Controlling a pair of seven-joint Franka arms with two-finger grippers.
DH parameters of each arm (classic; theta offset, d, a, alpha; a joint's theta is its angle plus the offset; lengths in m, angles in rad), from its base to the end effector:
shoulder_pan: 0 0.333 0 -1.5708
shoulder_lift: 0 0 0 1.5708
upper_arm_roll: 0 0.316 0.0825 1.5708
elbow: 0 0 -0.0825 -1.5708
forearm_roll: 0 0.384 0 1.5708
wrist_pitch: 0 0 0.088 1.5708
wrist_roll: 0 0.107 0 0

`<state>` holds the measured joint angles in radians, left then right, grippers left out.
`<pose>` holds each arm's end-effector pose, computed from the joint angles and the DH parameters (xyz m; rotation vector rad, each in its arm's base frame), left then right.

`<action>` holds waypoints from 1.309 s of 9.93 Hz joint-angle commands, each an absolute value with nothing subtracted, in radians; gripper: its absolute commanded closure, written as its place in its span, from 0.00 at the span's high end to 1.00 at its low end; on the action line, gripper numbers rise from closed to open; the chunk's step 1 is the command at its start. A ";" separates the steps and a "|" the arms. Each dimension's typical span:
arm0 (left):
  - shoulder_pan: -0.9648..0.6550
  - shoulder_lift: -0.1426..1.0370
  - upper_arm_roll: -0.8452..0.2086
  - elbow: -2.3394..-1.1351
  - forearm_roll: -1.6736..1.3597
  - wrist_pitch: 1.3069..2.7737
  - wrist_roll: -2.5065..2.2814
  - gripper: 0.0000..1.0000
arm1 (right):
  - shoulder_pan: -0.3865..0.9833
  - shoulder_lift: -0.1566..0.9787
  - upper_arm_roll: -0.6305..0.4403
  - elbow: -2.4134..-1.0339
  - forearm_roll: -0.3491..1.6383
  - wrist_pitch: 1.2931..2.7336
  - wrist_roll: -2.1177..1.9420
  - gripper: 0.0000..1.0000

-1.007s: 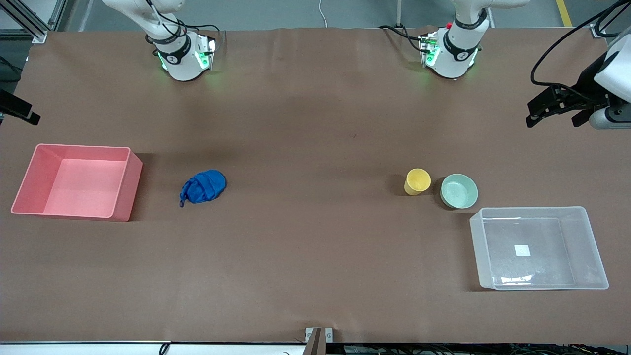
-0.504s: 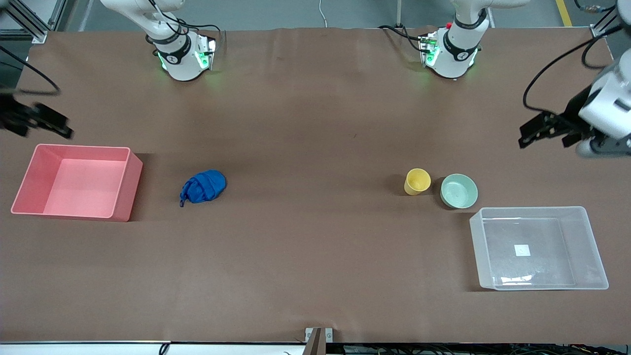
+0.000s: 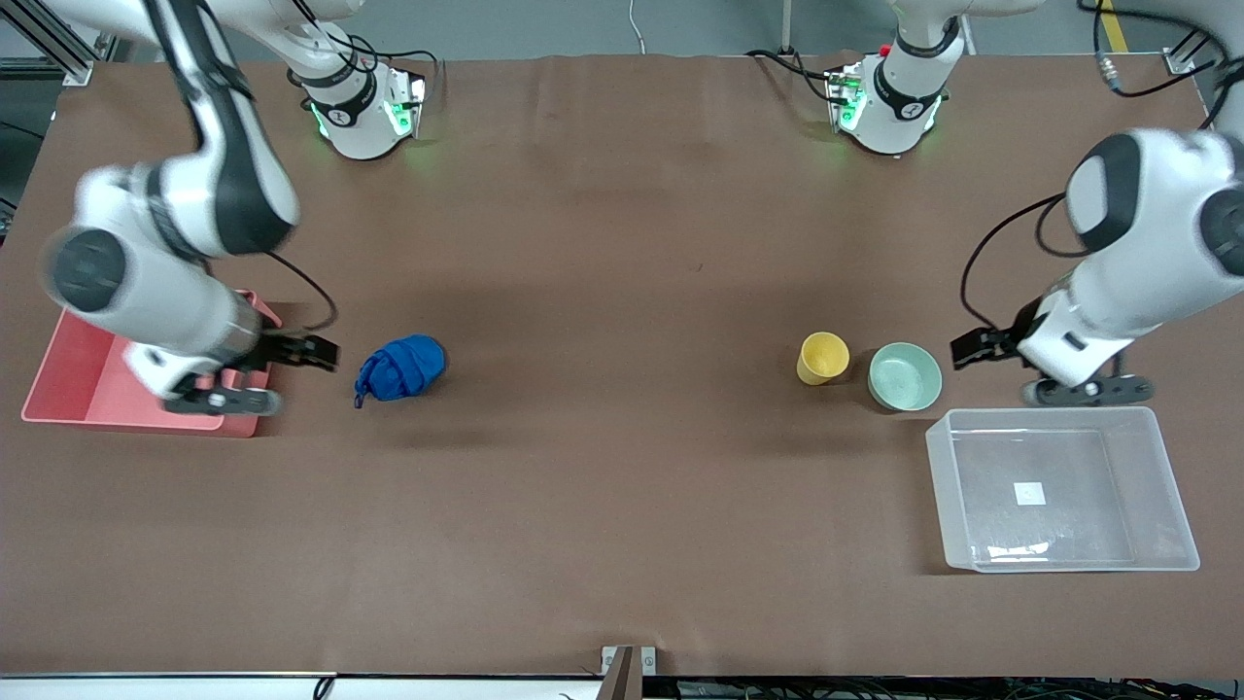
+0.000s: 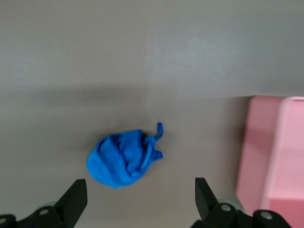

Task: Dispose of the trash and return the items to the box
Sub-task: 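Reach the right gripper to the blue cloth while the left gripper grasps the bowl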

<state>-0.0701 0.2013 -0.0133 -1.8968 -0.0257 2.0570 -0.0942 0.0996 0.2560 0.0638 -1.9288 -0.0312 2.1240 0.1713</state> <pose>0.5987 -0.0511 0.3937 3.1193 0.0366 -0.0673 0.5950 0.0951 0.3521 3.1206 0.0120 -0.0900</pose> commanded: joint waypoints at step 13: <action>-0.026 0.508 -0.018 -2.059 -0.029 2.418 -0.012 0.48 | 0.133 0.408 0.072 -2.250 -0.057 2.678 0.201 0.01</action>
